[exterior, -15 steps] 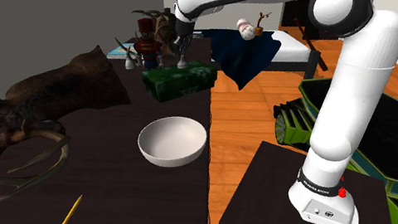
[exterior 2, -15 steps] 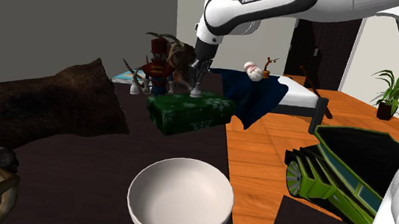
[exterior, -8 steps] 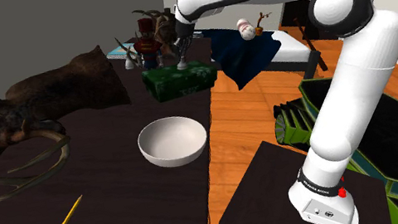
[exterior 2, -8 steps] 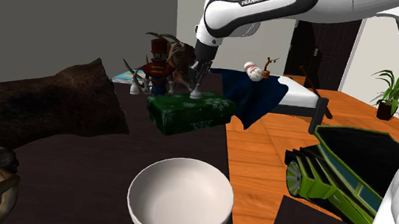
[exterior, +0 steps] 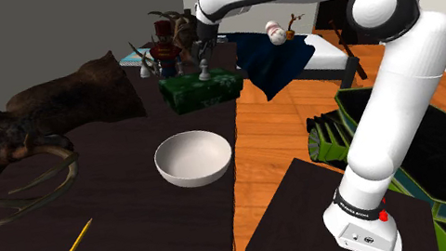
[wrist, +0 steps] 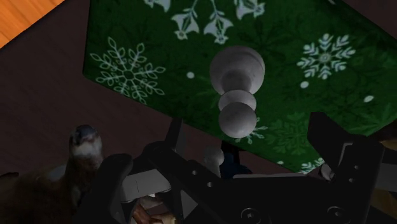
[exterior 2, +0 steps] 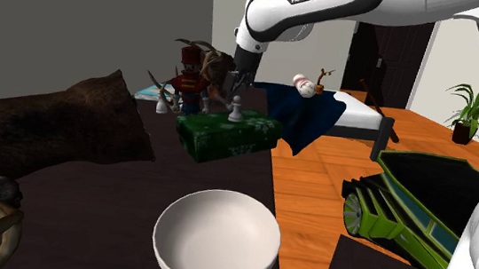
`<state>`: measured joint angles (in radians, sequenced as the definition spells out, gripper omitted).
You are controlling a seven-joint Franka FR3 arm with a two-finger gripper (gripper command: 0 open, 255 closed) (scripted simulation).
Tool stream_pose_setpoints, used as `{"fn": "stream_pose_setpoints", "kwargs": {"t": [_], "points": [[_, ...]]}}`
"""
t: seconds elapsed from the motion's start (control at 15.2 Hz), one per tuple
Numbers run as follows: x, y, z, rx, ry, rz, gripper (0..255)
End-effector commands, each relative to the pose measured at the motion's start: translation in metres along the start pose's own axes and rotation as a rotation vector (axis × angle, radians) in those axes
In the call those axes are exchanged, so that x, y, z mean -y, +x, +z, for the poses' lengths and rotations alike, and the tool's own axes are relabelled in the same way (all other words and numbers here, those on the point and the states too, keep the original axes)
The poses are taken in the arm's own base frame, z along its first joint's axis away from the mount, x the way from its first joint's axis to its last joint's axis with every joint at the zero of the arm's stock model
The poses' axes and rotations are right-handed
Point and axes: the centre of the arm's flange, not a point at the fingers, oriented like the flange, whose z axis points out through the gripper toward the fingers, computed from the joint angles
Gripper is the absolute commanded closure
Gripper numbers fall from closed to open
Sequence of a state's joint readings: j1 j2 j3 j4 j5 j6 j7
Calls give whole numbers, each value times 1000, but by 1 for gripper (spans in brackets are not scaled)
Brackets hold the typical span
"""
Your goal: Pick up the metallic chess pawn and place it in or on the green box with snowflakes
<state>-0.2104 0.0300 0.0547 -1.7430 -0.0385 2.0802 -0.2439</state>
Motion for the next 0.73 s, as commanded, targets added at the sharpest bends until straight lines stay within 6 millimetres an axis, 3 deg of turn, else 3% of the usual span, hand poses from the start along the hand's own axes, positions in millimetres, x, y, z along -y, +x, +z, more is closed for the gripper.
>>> {"fn": "stream_pose_setpoints", "kwargs": {"t": [0.0,0.13,0.66], "points": [[0,-1,-19,0,0,0,0],[0,-1,-43,0,0,0,0],[0,-1,-43,0,0,0,0]]}}
